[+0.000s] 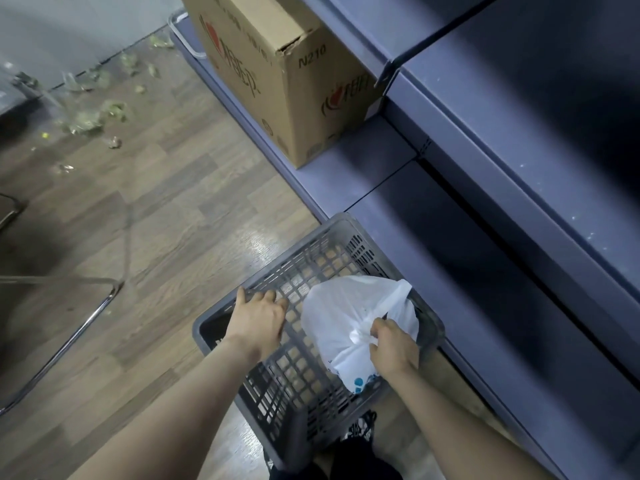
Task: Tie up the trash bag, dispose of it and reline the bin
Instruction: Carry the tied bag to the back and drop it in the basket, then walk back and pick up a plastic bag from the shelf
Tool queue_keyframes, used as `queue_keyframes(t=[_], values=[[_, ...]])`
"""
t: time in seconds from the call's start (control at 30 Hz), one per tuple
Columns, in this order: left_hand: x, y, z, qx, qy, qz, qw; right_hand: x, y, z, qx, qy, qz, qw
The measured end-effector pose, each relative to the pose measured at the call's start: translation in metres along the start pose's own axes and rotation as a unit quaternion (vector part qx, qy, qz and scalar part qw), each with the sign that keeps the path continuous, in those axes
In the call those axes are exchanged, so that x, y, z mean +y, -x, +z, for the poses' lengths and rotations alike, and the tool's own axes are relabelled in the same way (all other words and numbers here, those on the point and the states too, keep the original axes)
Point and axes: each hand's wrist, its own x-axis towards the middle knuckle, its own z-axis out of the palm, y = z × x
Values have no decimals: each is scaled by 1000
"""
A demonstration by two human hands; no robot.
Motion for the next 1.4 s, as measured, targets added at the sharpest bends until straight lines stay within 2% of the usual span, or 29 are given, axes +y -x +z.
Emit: queue_keyframes(t=[0.27, 0.67, 0.83, 1.0, 1.2, 1.4], values=[[23, 25, -28, 1, -15, 24, 1000, 13, 26, -31, 14, -42, 52, 998], [67, 76, -92, 40, -105, 102, 988, 58, 121, -82, 101, -161, 155, 969], [106, 110, -119, 71, -150, 158, 974, 83, 186, -88, 121, -215, 210, 946], [148, 145, -136, 96, -210, 210, 950, 116, 249, -83, 98, -250, 242, 932], [214, 174, -134, 98, -294, 265, 913, 172, 322, -54, 113, -351, 315, 874], [313, 223, -115, 87, -349, 341, 869, 232, 397, -15, 131, -430, 386, 805]])
